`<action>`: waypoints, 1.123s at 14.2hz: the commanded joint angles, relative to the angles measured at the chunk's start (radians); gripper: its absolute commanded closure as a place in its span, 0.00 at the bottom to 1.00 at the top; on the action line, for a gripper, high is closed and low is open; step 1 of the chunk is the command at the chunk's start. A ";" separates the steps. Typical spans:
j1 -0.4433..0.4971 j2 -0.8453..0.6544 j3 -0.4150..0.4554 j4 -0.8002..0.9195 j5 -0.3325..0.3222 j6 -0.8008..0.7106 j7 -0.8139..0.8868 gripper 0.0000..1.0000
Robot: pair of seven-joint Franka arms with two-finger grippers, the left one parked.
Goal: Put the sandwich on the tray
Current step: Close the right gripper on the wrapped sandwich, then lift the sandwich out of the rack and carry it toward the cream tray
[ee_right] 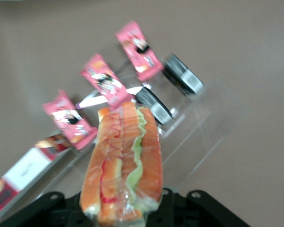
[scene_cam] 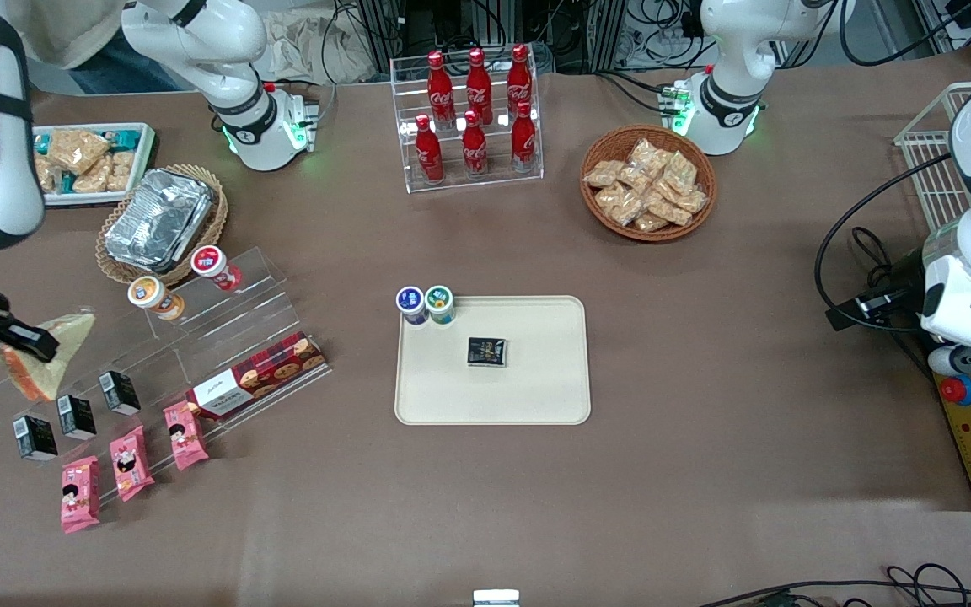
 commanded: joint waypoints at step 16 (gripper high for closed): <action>0.630 0.341 0.073 0.426 -0.007 -0.102 -0.205 1.00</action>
